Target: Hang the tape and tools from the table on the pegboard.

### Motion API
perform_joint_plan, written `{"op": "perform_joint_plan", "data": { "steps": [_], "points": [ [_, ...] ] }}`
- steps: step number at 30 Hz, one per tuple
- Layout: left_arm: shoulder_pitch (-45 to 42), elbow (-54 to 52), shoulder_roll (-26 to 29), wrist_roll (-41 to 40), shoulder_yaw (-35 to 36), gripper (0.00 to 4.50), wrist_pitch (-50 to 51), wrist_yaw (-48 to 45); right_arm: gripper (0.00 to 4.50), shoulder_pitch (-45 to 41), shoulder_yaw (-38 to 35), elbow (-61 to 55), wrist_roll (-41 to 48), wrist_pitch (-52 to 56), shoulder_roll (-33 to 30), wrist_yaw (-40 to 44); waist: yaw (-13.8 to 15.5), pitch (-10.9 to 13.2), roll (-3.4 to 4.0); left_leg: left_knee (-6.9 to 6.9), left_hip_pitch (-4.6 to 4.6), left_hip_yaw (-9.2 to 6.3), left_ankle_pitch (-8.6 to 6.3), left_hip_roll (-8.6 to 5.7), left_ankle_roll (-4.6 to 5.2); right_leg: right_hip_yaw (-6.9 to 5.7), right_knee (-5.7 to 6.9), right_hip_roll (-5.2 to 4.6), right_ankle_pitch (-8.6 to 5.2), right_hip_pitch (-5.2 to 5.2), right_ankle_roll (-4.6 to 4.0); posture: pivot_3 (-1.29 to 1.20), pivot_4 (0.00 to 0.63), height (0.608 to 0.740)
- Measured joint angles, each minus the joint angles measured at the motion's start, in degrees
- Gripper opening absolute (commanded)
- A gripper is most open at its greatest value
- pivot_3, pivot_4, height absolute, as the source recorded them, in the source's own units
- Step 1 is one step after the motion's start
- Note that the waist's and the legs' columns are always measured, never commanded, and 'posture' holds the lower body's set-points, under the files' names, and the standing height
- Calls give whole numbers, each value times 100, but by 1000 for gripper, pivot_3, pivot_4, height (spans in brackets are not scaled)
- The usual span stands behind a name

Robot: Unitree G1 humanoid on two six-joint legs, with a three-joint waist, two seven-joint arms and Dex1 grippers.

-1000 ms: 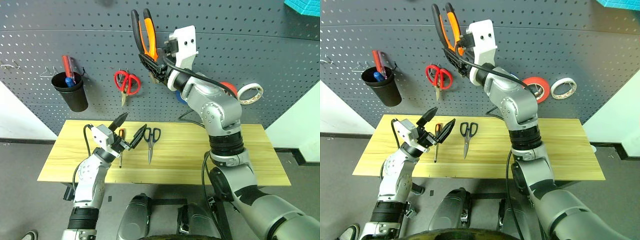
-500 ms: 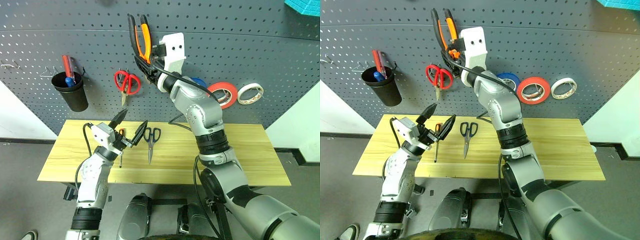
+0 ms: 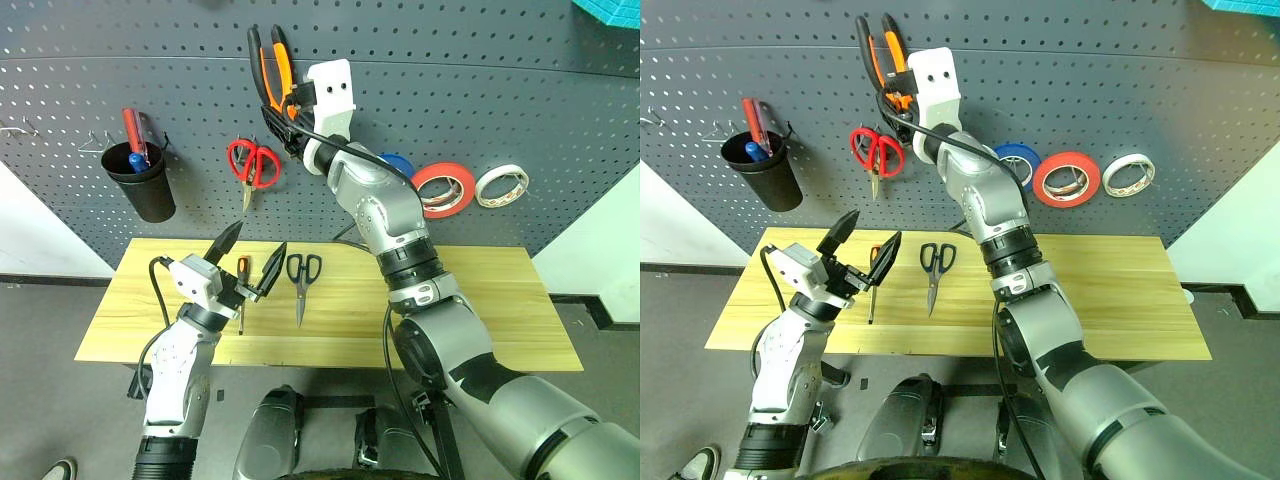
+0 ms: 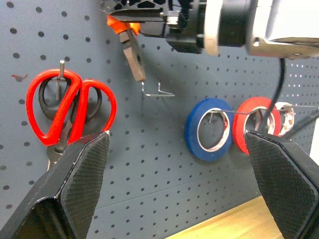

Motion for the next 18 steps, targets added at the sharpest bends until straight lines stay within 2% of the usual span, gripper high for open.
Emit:
{"op": "perform_joint_plan", "data": {
  "steps": [9, 18],
  "points": [
    [237, -335, 110, -13, -51, 4500, 156, 106, 2274, -506, -131, 1093, -100, -729, -59, -69, 48, 40, 13, 6, -2, 0, 0, 2, -1, 0, 7, -1, -1, -5, -1, 367, 156, 657],
    [432, -558, 184, -72, -66, 4500, 373, 159, 2273, -550, -235, 1363, -114, -1000, -118, -316, 155, 104, 53, 85, -22, -18, -12, 32, -28, -18, 87, -9, -16, -41, 2, 357, 166, 657]
  ]
}}
